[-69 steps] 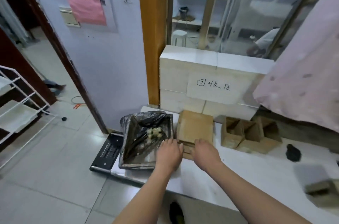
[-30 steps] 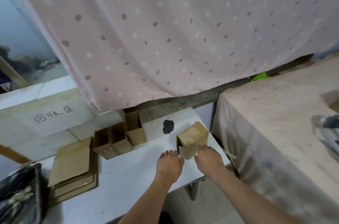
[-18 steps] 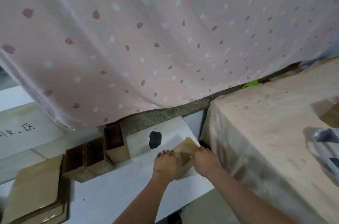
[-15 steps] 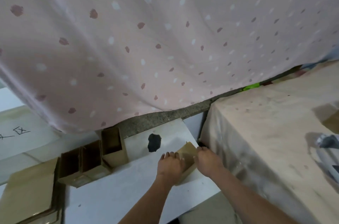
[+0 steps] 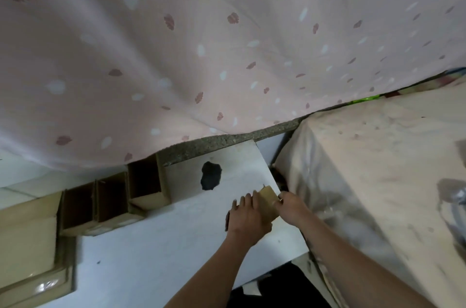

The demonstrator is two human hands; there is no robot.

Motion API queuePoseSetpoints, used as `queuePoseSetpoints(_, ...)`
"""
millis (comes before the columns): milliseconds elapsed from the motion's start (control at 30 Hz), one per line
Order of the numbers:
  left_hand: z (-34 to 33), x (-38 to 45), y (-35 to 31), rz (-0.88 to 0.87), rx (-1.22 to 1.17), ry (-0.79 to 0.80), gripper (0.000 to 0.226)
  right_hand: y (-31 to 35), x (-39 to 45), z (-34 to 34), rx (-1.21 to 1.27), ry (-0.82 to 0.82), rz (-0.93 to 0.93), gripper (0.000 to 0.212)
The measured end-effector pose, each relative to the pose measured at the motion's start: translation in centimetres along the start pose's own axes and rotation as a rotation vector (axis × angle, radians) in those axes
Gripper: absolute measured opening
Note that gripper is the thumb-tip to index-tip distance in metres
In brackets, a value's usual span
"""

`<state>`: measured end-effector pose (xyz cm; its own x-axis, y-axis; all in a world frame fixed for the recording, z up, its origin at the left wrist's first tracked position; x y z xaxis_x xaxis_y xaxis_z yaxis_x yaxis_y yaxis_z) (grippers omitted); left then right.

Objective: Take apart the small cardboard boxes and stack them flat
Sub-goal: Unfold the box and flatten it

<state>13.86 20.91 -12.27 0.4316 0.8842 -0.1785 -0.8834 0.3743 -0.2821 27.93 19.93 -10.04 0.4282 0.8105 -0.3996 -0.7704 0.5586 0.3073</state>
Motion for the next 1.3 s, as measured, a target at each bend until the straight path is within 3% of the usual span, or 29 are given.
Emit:
queuePoseSetpoints(133, -0.3, 1.0, 0.3, 0.02, 0.019, 0.036, 0.113, 0.5, 1.5, -0.1, 0.042, 0.006, 0.001, 0.024)
queuePoseSetpoints(400, 1.0, 2.7, 1.4, 0.125, -0.017, -0.043, 0.096, 4.7, 2.1, 2.9, 0.184, -0.046, 0.127, 0.033)
queuePoseSetpoints(533, 2.5, 3.6, 3.3, 0.186, -0.205, -0.161, 0.098, 7.0, 1.9, 4.3, 0.287, -0.029, 0.215, 0.028)
queuePoseSetpoints(600, 3.2, 3.9, 4.4, 0.193, -0.355, -0.199, 0.1, 6.9, 2.4, 5.4, 0.361, -0.123, 0.21, 0.014)
queuePoseSetpoints(633, 3.4, 4.0, 4.9, 0.199, -0.433, -0.206, 0.101, 6.3, 2.9, 6.2, 0.356, -0.215, 0.196, 0.018)
queuePoseSetpoints(700, 3.8, 3.9, 5.8, 0.217, -0.576, -0.215, 0.103, 4.7, 3.8, 7.1, 0.299, -0.316, 0.13, 0.046)
queuePoseSetpoints(767, 3.4, 3.4, 6.7, 0.232, -0.674, -0.224, 0.101, 3.3, 4.9, 6.0, 0.295, -0.224, 0.025, 0.064)
queuePoseSetpoints(867, 2.5, 2.6, 7.5, 0.264, -0.763, -0.2, 0.097, 2.6, 5.5, 3.3, 0.304, -0.015, -0.065, 0.049)
queuePoseSetpoints(967, 1.1, 1.9, 8.1, 0.358, -0.89, -0.111, 0.094, 2.9, 5.9, 2.3, 0.261, -0.017, -0.041, 0.028)
queuePoseSetpoints(1100, -0.5, 0.6, 7.9, 0.527, -1.077, 0.068, 0.082, 3.0, 5.9, 1.3, 0.247, -0.016, -0.019, 0.031)
queuePoseSetpoints(1300, -1.0, -0.3, 8.4, 0.791, -1.185, 0.14, 0.073, 2.3, 4.9, -0.9, 0.436, 0.08, -0.142, 0.031)
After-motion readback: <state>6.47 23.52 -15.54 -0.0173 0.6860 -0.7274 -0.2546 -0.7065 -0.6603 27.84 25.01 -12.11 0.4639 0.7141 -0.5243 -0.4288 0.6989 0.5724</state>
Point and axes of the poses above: each hand's wrist, its own x-axis towards the middle knuckle, its own z-axis out of the back of the hand, y = z × x, the point moved 8 cm from there along x, towards the middle knuckle, and after that the axes turned 15 degrees about -y, right-handed, at the moved point
